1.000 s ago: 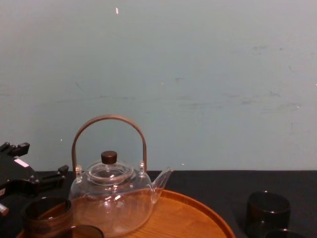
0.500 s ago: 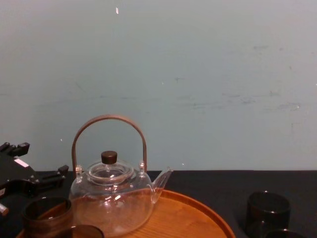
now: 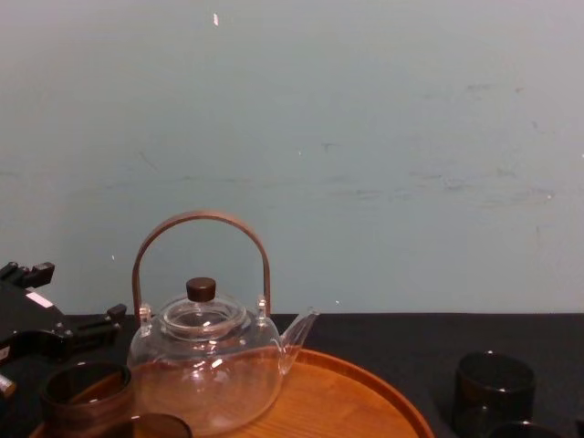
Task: Pick up the glass from the table and place it on the tray.
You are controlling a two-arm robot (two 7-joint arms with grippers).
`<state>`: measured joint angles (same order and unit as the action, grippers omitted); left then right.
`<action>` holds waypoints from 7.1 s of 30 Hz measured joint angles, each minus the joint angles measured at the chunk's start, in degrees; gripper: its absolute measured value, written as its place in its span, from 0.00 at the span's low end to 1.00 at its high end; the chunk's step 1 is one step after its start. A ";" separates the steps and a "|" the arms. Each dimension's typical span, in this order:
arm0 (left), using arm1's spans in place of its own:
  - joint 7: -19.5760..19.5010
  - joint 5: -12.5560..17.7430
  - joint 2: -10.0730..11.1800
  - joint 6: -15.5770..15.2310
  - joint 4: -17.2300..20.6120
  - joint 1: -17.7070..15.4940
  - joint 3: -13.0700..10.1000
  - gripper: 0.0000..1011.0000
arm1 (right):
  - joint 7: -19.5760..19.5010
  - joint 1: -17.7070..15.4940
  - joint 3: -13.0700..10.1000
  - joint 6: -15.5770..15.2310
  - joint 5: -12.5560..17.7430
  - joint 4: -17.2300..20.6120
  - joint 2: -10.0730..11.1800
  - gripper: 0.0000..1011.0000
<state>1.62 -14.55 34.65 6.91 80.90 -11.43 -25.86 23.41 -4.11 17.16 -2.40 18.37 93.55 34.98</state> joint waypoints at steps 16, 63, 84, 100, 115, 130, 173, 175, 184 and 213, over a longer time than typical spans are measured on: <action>0.00 0.00 0.00 0.00 0.00 0.00 0.00 0.99 | 2.06 3.42 1.10 -1.18 -1.64 -3.73 -2.78 0.99; 0.00 0.00 0.00 0.00 0.00 0.00 0.00 0.99 | 3.10 4.77 2.00 -1.79 -1.67 -5.37 -3.54 0.90; 0.00 0.00 0.00 0.00 0.00 0.00 0.00 0.99 | 3.94 4.40 1.91 -0.24 -1.22 -5.02 -3.12 0.90; 0.00 0.00 0.00 0.00 0.00 0.00 0.00 0.99 | 6.45 1.46 2.74 2.21 -0.33 2.36 -0.58 0.90; 0.00 0.00 0.00 0.00 0.00 0.00 0.00 0.99 | 7.04 5.67 7.65 -0.22 -1.32 2.60 -2.91 0.90; 0.00 0.00 0.00 0.00 0.00 0.00 0.00 0.99 | 6.11 10.53 11.52 -1.93 -3.26 -1.68 -6.65 0.90; 0.00 0.00 0.00 0.00 0.00 0.00 0.00 0.99 | 6.92 13.30 14.11 -1.26 -4.77 -6.20 -9.63 0.90; 0.00 0.00 0.00 0.00 0.00 0.00 0.00 0.99 | 6.92 13.29 14.10 -1.26 -4.75 -6.20 -9.62 0.89; 0.00 0.00 0.00 0.00 0.00 0.00 0.00 0.99 | 6.91 13.28 14.06 -1.26 -4.71 -6.20 -9.61 0.90; 0.00 0.00 0.00 0.00 0.00 0.00 0.00 0.99 | 7.23 11.35 11.91 1.25 -2.37 -1.96 -7.42 0.99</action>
<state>1.62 -14.55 34.64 6.91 80.90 -11.43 -25.86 30.64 7.24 29.07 -1.15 16.00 91.59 27.56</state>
